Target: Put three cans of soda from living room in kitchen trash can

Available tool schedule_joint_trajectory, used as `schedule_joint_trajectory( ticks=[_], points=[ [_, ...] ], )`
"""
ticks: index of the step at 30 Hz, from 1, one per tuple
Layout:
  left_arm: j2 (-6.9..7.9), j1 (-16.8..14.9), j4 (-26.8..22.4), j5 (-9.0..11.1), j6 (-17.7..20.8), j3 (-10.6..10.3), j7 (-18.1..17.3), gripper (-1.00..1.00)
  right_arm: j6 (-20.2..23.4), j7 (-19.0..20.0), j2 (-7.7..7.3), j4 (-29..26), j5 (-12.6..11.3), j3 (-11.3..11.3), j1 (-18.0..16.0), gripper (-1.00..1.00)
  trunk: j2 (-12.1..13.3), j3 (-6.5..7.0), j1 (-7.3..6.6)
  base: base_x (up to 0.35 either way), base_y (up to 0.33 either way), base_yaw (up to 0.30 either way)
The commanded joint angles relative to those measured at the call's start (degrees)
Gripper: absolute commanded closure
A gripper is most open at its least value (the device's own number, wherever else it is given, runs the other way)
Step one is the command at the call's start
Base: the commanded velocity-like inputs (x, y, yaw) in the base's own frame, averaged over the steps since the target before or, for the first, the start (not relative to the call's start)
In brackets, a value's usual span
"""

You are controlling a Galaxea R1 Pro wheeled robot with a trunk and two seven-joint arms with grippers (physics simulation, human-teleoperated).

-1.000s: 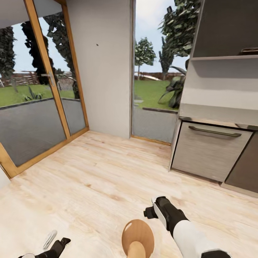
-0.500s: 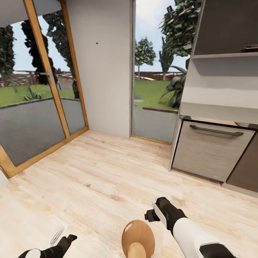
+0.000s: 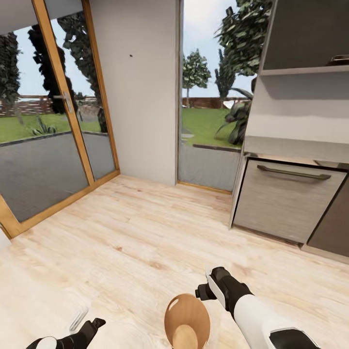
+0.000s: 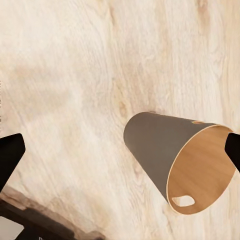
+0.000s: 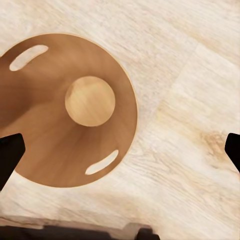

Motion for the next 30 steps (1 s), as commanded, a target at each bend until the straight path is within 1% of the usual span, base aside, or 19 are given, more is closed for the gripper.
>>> schedule_joint_trajectory(
  ticks=[1,7,13,18,22,23,24,25,26,30],
  points=[
    [0.0,0.0,0.0,-0.02,0.0,0.0,0.0,-1.0,0.0,0.0,0.0,0.0,0.0,0.0,-0.01,-1.0,-0.42,-0.18,0.23,0.0,0.0,0.0],
    [0.07,-0.01,0.01,-0.18,-0.5,-0.01,-0.05,-1.0,0.48,0.0,0.0,0.07,-0.02,0.0,0.01,-1.0,-2.82,-1.26,1.54,0.0,0.0,0.0],
    [0.09,-0.01,0.03,-0.22,-0.67,-0.02,-0.07,-1.0,3.7,0.1,-0.1,0.04,-0.13,-0.05,-0.19,-1.0,-5.23,-2.34,2.86,0.0,0.0,0.0],
    [0.09,-0.01,0.06,-0.17,-0.66,-0.02,-0.09,-1.0,4.93,0.16,-0.3,-0.06,-0.18,-0.08,-0.64,-1.0,-7.23,-3.24,3.96,0.0,0.0,0.0],
    [0.09,-0.01,0.04,-0.15,-0.65,-0.02,-0.09,-1.0,5.1,0.19,-0.38,-0.1,-0.22,-0.08,-0.76,-1.0,-8.84,-3.95,4.84,0.0,0.0,0.0],
    [0.09,-0.01,0.06,-0.14,-0.66,-0.02,-0.09,-1.0,5.11,0.27,-0.48,-0.21,-0.48,-0.08,-0.78,-1.0,-9.24,-4.13,5.06,0.0,0.0,0.0],
    [0.09,-0.01,0.06,-0.17,-0.66,-0.02,-0.09,-1.0,4.94,0.42,-0.59,-0.35,-1.25,-0.08,-0.8,-1.0,-9.64,-4.31,5.28,0.0,0.0,0.0],
    [0.09,-0.01,0.08,-0.16,-0.66,-0.02,-0.09,-1.0,4.41,0.52,-0.68,-0.45,-2.61,-0.08,-0.81,-1.0,-10.04,-4.49,5.5,0.0,0.0,0.0],
    [0.09,-0.01,0.08,-0.17,-0.67,-0.02,-0.09,-1.0,3.76,0.56,-0.72,-0.48,-3.39,-0.08,-0.79,-1.0,-10.44,-4.67,5.72,0.0,0.0,0.0],
    [0.09,-0.01,0.09,-0.19,-0.7,-0.02,-0.09,-1.0,-1.71,0.64,-0.81,-0.5,-5.68,-0.08,-0.7,-1.0,-12.05,-5.39,6.6,0.0,0.0,0.0]
  ],
)
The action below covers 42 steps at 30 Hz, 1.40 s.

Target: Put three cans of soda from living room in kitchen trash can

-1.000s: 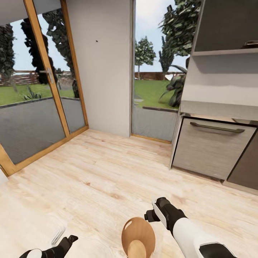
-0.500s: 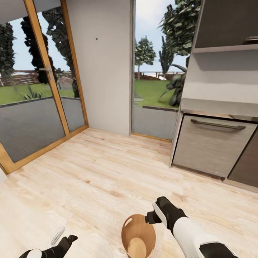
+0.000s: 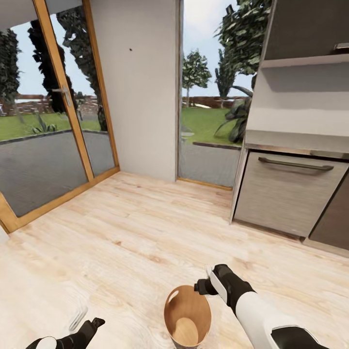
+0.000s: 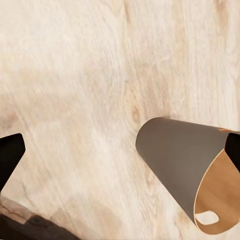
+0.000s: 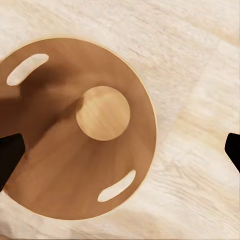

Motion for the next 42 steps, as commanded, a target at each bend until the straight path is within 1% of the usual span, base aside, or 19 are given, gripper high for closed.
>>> schedule_joint_trajectory(
  ticks=[1,2,8,28,36,42],
  points=[
    [0.0,0.0,0.0,0.0,-0.01,0.0,0.0,-1.0,-1.54,-0.02,0.0,0.07,-0.36,0.0,0.03,-1.0,-0.42,-0.18,0.23,0.0,0.0,0.0],
    [0.0,0.0,0.01,-0.01,-0.01,0.0,0.0,-1.0,-5.05,-0.13,0.02,0.27,-1.13,0.0,0.09,-1.0,-0.82,-0.36,0.45,0.0,0.0,0.0],
    [0.0,0.0,0.01,-0.02,-0.01,0.0,0.0,-1.0,-6.85,-0.19,0.0,0.38,-1.57,0.0,0.13,-1.0,-3.22,-1.44,1.76,0.0,0.0,0.0],
    [0.0,0.0,0.01,-0.02,-0.02,0.0,0.0,-1.0,-7.44,-0.13,-0.14,0.41,-1.73,0.0,0.08,-1.0,-11.24,-5.03,6.16,0.0,0.0,0.0],
    [0.0,0.0,0.04,-0.02,-0.02,0.0,0.0,-1.0,-7.96,-0.05,-1.49,0.26,-1.89,0.0,0.05,-1.0,-14.45,-6.47,7.91,0.0,0.0,0.0],
    [0.0,0.0,0.08,-0.02,-0.02,0.0,0.0,-1.0,-7.99,-0.03,-1.61,0.24,-1.9,0.0,0.05,-1.0,-16.86,-7.55,9.23,0.0,0.0,0.0]
  ],
)
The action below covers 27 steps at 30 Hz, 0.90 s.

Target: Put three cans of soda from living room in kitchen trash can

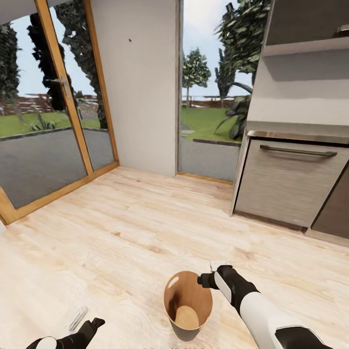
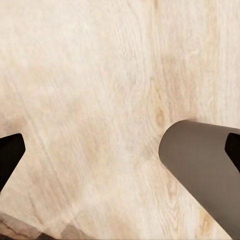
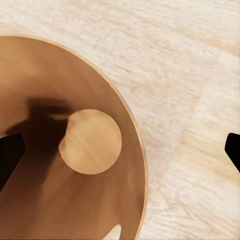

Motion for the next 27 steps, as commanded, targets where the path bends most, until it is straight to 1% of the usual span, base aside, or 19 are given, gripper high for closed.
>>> schedule_joint_trajectory(
  ticks=[1,7,11,13,16,19,20,23,24,26,27],
  points=[
    [0.0,0.0,0.0,0.01,0.0,0.0,0.0,-1.0,0.01,0.0,-0.01,0.0,0.0,0.0,0.0,-1.0,-0.42,-0.18,0.23,0.0,0.0,0.0],
    [0.0,0.0,0.02,0.01,0.0,0.0,0.0,-1.0,0.32,0.09,-0.04,-0.01,0.0,0.02,-0.05,-1.0,-2.82,-1.26,1.54,0.0,0.0,0.0],
    [0.0,0.0,0.02,0.01,0.0,0.0,0.0,-1.0,8.78,0.16,-0.43,-0.19,0.18,0.08,-1.45,-1.0,-2.88,-2.15,1.65,0.0,0.0,0.0],
    [0.0,0.0,0.02,0.01,0.0,0.0,0.0,-1.0,13.18,0.21,-0.91,-0.27,0.23,0.08,-2.03,-1.0,-2.9,-2.59,1.7,0.0,0.0,0.0],
    [0.0,0.0,0.02,0.01,0.0,0.0,0.0,-1.0,15.31,0.24,-1.26,-0.33,0.24,0.09,-2.33,-1.0,-2.94,-3.26,1.78,0.0,0.0,0.0],
    [0.0,0.0,0.02,0.01,0.0,0.0,0.0,-1.0,16.25,0.2,-1.47,-0.4,0.23,0.09,-2.51,-1.0,-2.98,-3.92,1.85,0.0,0.0,0.0],
    [0.0,0.0,0.02,-0.01,0.0,0.0,0.0,-1.0,16.12,0.2,-1.5,-0.41,0.23,0.09,-2.54,-1.0,-3.0,-4.14,1.88,0.0,0.0,0.0],
    [0.0,0.0,0.02,0.0,0.0,0.0,0.0,-1.0,13.78,0.19,-1.54,-0.43,0.17,0.09,-2.56,-1.0,-3.04,-4.81,1.96,0.0,0.0,0.0],
    [0.0,0.0,0.02,0.01,0.0,0.0,0.0,-1.0,11.12,0.18,-1.54,-0.44,0.12,0.06,-2.54,-1.0,-3.05,-5.03,1.98,0.0,0.0,0.0],
    [0.0,0.0,0.02,0.01,0.0,0.0,0.0,-1.0,7.51,0.18,-1.54,-0.41,0.07,0.05,-2.49,-1.0,-3.08,-5.47,2.03,0.0,0.0,0.0],
    [0.0,0.0,0.02,0.01,0.0,0.0,0.0,-1.0,-0.64,0.25,-1.55,-0.16,0.05,0.12,-2.26,-1.0,-3.09,-5.69,2.06,0.0,0.0,0.0]
  ],
)
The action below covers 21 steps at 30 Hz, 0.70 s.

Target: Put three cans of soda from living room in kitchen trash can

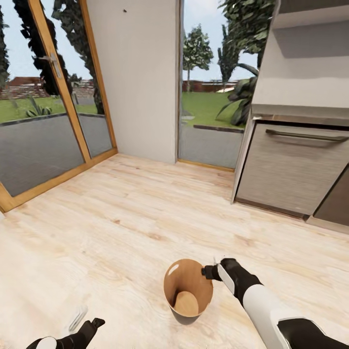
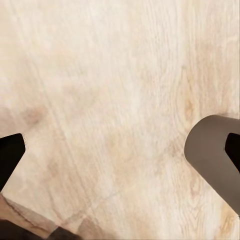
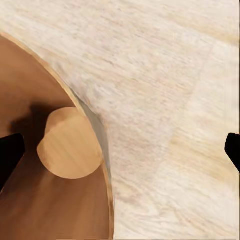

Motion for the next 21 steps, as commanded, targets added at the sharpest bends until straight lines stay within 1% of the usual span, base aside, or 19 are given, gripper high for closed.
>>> schedule_joint_trajectory(
  ticks=[1,3,4,5,11,21],
  points=[
    [0.0,0.0,0.0,0.01,0.0,0.0,0.0,-1.0,-1.94,0.02,-0.01,0.06,-0.01,0.01,0.07,-1.0,-0.02,-0.23,0.02,0.0,0.0,0.0],
    [0.0,0.0,0.0,0.01,0.0,0.0,0.0,-1.0,-5.51,0.32,-0.08,0.16,-0.01,0.04,0.2,-1.0,-0.04,-0.67,0.07,0.0,0.0,0.0],
    [0.0,0.0,0.0,0.01,0.0,0.0,0.0,-1.0,-7.42,1.58,-0.15,0.2,-0.04,0.03,0.27,-1.0,-0.06,-0.89,0.1,0.0,0.0,0.0],
    [0.0,0.0,0.0,0.01,0.0,0.0,0.0,-1.0,-8.44,3.09,-0.21,0.23,-0.05,0.0,0.3,-1.0,-0.07,-1.12,0.13,0.0,0.0,0.0],
    [0.0,0.0,0.0,0.01,0.0,0.0,0.0,-1.0,-9.29,4.48,-0.48,0.26,-0.06,-0.02,0.33,-1.0,-0.15,-2.44,0.28,0.0,0.0,0.0],
    [0.0,0.0,0.0,0.01,0.0,0.0,0.0,-1.0,-9.43,4.9,-0.59,0.28,-0.07,-0.03,0.33,-1.0,-0.28,-4.66,0.54,0.0,0.0,0.0]
  ],
)
